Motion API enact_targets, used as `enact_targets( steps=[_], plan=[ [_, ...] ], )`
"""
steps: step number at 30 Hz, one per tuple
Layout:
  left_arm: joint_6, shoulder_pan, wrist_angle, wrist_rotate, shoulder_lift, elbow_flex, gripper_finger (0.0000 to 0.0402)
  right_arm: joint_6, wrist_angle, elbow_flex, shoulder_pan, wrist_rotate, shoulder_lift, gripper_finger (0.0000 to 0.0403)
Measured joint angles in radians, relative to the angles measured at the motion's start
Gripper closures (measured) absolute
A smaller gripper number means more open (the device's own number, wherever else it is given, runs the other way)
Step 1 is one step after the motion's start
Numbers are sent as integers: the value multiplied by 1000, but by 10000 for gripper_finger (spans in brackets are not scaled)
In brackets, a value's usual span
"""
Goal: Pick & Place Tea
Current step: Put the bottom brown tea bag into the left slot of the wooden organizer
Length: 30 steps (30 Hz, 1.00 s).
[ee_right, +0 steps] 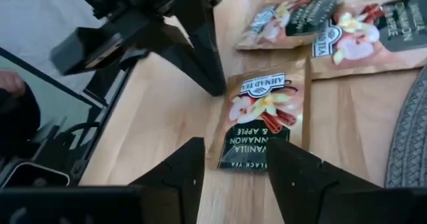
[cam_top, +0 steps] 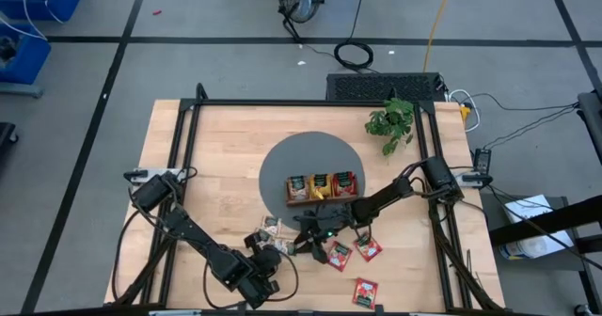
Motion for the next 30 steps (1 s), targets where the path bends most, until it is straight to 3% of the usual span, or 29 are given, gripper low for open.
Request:
enact_targets(
  steps=[9,14,20,26,30],
  plan=[
    [12,5,11,1,1,-1,391,0,-105,-29,-3,127,2,253],
    [26,5,28,5,2,-1,396,-45,-81,-29,-8,147,-33,246],
    [26,5,28,7,2,-2,389,-25,-199,-29,-5,180,-91,246],
    [30,5,31,1,2,-2,395,-40,-161,-31,4,180,-89,246],
    [115,-3,78,-53,3,-3,381,-78,-156,-32,17,180,-104,245]
  ],
)
